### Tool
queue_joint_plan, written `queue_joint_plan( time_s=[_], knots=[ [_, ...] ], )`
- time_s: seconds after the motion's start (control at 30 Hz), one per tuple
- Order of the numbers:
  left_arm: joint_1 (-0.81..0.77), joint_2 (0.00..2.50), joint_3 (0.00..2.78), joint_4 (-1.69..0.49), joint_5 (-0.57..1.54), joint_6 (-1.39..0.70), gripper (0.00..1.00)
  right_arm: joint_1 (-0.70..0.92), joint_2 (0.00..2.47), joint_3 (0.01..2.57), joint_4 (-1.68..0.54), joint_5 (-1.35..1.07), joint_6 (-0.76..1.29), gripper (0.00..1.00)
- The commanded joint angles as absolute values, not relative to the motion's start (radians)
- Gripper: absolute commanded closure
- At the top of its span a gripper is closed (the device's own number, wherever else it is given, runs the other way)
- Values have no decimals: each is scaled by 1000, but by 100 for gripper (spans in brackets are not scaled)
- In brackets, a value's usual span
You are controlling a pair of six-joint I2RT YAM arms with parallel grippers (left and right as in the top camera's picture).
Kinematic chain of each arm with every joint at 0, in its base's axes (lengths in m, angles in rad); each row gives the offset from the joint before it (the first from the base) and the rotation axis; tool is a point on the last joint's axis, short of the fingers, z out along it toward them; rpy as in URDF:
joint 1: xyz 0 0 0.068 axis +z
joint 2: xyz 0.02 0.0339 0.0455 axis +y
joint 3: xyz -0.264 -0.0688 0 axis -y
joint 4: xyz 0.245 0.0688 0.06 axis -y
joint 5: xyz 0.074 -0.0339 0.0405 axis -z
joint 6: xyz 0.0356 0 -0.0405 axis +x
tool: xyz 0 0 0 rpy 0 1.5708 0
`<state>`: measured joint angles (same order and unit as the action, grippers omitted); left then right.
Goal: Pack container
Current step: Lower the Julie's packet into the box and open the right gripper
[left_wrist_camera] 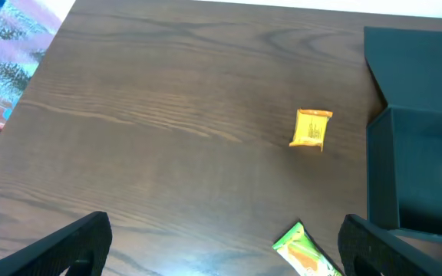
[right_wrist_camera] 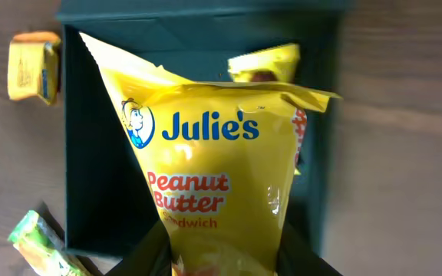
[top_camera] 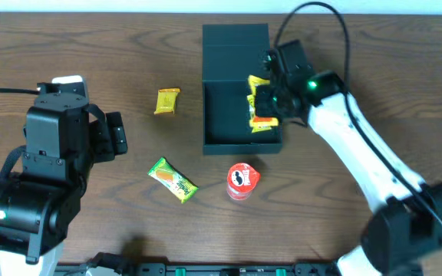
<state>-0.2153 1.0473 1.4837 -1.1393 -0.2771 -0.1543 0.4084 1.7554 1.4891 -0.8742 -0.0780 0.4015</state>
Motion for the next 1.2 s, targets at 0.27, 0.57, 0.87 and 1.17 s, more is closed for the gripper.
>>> queue_joint_plan(
  time_s=[0.27,0.57,0.87,1.17],
  knots=[
    [-215,1046,1503,-1126,-295,-162,5,478,2000,1575,-823,-132,305,80],
    [-215,1046,1503,-1118,-279,-173,4,476,2114,1575,-692,-101,298,81],
    [-215,1046,1503,-1117,-257,-205,5,446,2133,1575,-721,64,373,73],
    [-215,1046,1503,-1102,-242,-211,5,418,2133,1575,-736,109,404,26]
  ],
)
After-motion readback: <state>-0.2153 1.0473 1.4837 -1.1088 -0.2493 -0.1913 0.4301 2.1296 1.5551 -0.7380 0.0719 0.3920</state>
